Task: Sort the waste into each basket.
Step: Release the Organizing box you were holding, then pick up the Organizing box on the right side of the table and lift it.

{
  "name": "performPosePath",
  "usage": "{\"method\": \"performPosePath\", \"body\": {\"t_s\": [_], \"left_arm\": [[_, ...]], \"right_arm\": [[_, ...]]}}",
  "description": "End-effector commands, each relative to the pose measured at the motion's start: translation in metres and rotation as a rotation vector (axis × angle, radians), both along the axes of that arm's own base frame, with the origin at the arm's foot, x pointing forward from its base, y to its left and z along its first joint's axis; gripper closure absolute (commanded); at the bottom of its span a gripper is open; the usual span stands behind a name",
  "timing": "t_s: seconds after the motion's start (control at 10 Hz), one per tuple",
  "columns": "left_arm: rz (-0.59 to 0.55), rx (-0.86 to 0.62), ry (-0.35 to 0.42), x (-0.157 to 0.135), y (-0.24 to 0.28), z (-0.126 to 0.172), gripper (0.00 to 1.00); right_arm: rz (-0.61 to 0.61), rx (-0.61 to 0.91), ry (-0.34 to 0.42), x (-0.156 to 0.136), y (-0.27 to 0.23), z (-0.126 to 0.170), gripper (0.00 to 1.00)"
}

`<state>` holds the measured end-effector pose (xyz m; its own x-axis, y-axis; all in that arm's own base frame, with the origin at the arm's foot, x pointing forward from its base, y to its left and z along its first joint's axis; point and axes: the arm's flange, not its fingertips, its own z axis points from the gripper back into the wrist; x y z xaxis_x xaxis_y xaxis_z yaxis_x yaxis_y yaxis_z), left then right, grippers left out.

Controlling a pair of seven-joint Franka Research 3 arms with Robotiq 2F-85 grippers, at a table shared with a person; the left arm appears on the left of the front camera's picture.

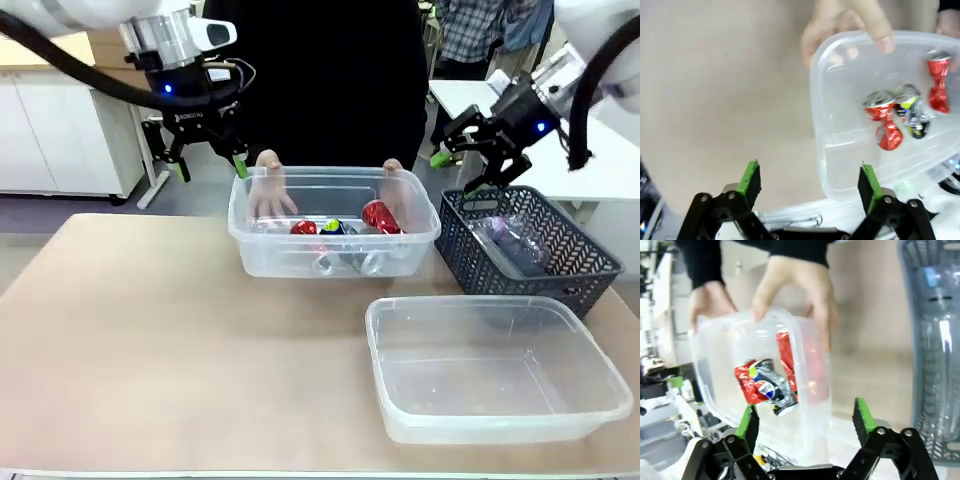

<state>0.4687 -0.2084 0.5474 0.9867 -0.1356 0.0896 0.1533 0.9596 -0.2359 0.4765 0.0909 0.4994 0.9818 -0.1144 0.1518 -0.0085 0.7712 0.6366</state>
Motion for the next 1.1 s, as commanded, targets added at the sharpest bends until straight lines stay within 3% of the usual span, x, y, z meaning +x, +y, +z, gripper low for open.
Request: {"method": "performPosePath", "body": {"t_s": [0.0,0.1,0.2,0.3,0.9,1.0], "left_arm": [[-0.110,-0.130,-0.069,-0.007,0.012,-0.022,0.00],[-0.188,-0.205,-0.047,-0.003,0.017,-0.030,0.00],[-0.300,-0.200,0.015,-0.002,0.019,-0.036,0.00],[-0.082,-0.109,-0.065,-0.001,0.007,-0.013,0.00],[-0.095,-0.125,-0.060,0.002,0.007,-0.014,0.00],[-0.173,-0.152,-0.078,-0.026,0.025,0.009,0.00]], "right_arm": [[0.012,0.090,-0.115,-0.008,-0.004,-0.013,0.00],[0.002,0.109,-0.150,-0.008,-0.004,-0.015,0.00],[-0.004,0.041,-0.039,-0.002,-0.004,-0.003,0.00],[-0.004,0.041,-0.039,-0.002,-0.004,-0.003,0.00],[-0.004,0.041,-0.039,-0.002,-0.004,-0.003,0.00],[0.002,0.054,-0.063,-0.003,-0.004,-0.009,0.00]]}}
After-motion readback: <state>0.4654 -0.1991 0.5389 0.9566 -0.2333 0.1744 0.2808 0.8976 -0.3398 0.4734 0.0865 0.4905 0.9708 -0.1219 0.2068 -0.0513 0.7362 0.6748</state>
